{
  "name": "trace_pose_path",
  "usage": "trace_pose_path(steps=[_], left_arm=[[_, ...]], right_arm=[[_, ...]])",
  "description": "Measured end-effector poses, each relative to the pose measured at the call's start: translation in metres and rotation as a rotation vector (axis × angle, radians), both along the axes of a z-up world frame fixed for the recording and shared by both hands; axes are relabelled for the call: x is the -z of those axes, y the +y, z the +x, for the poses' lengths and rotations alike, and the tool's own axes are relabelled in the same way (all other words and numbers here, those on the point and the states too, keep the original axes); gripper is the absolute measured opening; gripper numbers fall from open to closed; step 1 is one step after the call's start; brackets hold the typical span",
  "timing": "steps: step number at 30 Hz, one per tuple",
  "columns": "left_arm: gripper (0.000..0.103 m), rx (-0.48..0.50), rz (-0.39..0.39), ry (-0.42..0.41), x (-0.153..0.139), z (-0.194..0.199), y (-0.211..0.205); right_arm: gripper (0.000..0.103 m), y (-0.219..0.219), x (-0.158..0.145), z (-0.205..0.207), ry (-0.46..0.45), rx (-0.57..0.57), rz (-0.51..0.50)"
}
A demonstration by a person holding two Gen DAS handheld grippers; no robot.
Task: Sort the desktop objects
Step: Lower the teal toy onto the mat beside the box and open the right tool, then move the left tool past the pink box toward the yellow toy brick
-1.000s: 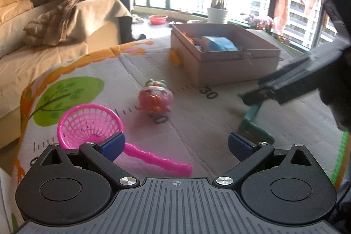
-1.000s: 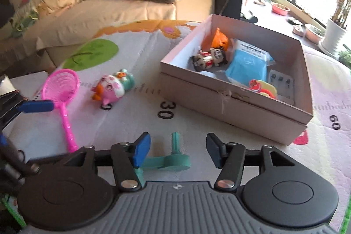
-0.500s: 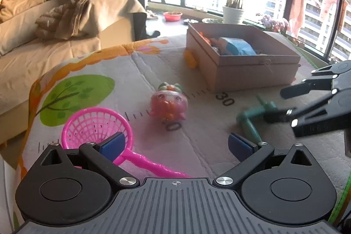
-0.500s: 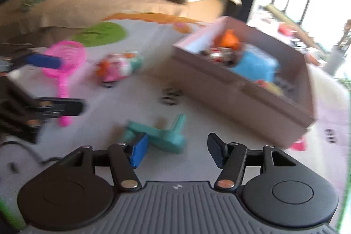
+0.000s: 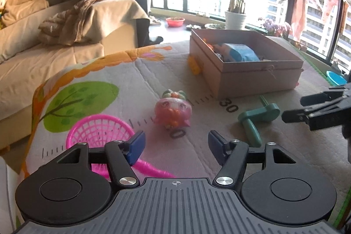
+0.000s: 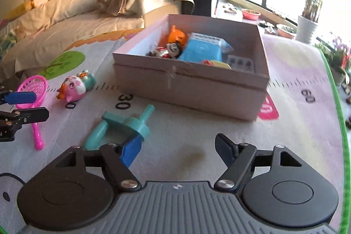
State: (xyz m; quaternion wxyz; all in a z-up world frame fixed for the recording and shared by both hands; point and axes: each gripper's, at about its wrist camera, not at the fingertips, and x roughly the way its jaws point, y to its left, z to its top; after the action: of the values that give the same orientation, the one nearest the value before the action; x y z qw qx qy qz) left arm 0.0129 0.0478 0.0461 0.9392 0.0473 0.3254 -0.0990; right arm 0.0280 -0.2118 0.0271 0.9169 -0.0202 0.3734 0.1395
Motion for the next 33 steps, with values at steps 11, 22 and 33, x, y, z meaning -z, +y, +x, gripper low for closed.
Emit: trace_pose_path(steps=[11,22,33], left_arm=[[0.04,0.032,0.03,0.002,-0.031,0.103,-0.01],[0.012,0.076,-0.054,0.191,-0.005,0.257,-0.027],[0.009,0.176,0.017,0.144,0.024,0.284,-0.053]], right_arm=[[0.082,-0.016,0.004,-0.017,-0.079,0.027,0.039],[0.091,-0.028,0.014,-0.011,-0.049,0.043,0.145],[0.1,-0.028,0.016,-0.009,-0.038,0.037,0.187]])
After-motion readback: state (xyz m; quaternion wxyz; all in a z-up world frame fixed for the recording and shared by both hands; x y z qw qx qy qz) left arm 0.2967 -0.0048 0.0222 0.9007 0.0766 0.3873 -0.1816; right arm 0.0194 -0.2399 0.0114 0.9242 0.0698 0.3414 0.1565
